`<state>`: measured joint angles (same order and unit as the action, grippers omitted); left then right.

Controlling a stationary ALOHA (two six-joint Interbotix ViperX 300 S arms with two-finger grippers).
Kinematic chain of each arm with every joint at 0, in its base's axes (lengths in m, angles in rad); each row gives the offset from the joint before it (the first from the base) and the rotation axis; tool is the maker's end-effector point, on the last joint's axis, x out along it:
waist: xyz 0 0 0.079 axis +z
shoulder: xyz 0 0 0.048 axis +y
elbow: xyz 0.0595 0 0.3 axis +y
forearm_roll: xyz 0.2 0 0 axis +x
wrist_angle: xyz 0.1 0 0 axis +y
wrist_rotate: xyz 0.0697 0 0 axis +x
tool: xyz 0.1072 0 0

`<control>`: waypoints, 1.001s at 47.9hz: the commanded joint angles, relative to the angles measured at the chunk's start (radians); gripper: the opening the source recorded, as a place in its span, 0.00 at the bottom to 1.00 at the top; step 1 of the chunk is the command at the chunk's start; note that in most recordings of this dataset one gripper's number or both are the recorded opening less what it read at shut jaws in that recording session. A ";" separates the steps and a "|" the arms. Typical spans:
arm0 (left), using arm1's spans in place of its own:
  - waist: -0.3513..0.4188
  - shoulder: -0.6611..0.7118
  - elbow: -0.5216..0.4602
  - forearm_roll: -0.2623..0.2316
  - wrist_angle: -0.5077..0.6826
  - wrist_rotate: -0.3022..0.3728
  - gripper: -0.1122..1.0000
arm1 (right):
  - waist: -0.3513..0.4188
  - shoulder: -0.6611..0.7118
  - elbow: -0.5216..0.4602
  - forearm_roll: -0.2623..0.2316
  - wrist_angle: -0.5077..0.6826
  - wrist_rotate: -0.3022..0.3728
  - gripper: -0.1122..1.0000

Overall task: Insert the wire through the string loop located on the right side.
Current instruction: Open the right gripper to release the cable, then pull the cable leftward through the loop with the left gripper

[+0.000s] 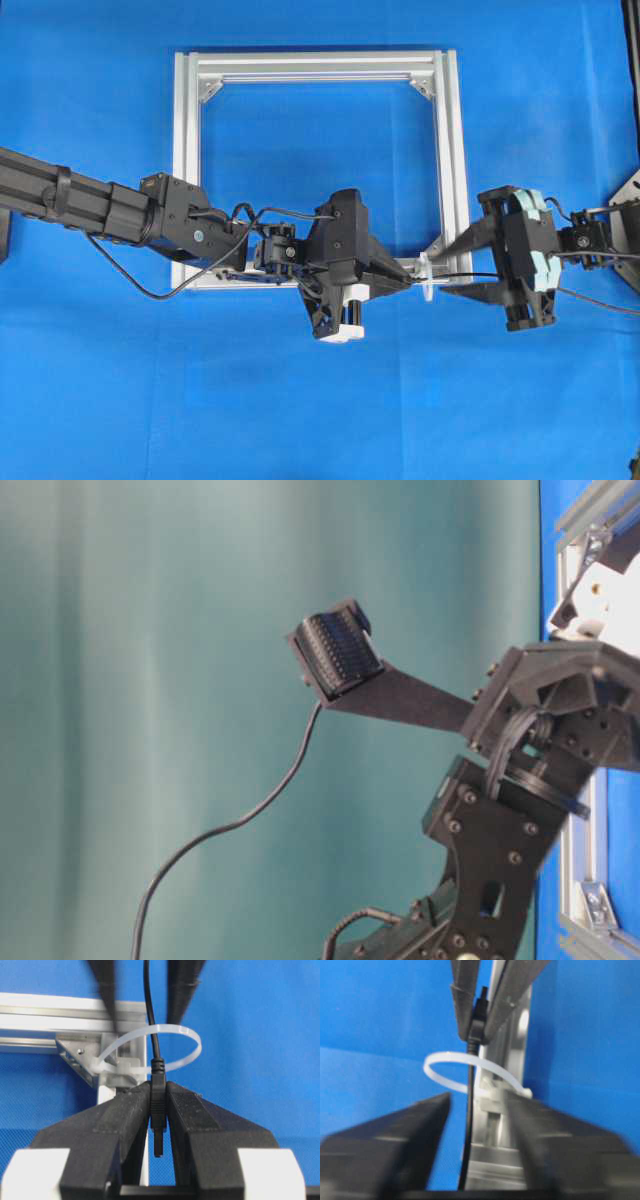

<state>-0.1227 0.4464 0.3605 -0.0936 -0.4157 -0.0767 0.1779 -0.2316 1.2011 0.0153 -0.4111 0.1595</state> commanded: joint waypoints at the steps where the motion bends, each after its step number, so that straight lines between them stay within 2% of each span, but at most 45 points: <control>1: -0.003 -0.029 -0.006 0.002 -0.009 0.002 0.18 | -0.002 -0.006 -0.012 0.005 0.002 0.002 0.61; 5: -0.003 -0.038 0.003 0.002 -0.009 0.002 0.18 | -0.002 -0.008 -0.012 0.005 0.012 0.002 0.83; 9: -0.005 -0.055 0.021 0.002 -0.009 0.003 0.18 | 0.000 -0.011 -0.012 0.006 0.021 0.002 0.97; 22: -0.023 -0.190 0.169 0.008 -0.012 0.008 0.18 | 0.009 -0.040 -0.012 0.006 0.044 0.002 0.96; 35: -0.051 -0.345 0.403 0.008 -0.043 0.002 0.18 | 0.014 -0.075 -0.015 0.006 0.083 0.002 0.96; 48: -0.077 -0.479 0.638 0.008 -0.158 -0.012 0.18 | 0.015 -0.106 -0.018 0.006 0.110 0.002 0.96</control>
<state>-0.1841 0.0291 0.9526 -0.0890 -0.5354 -0.0890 0.1902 -0.3206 1.1996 0.0199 -0.3037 0.1611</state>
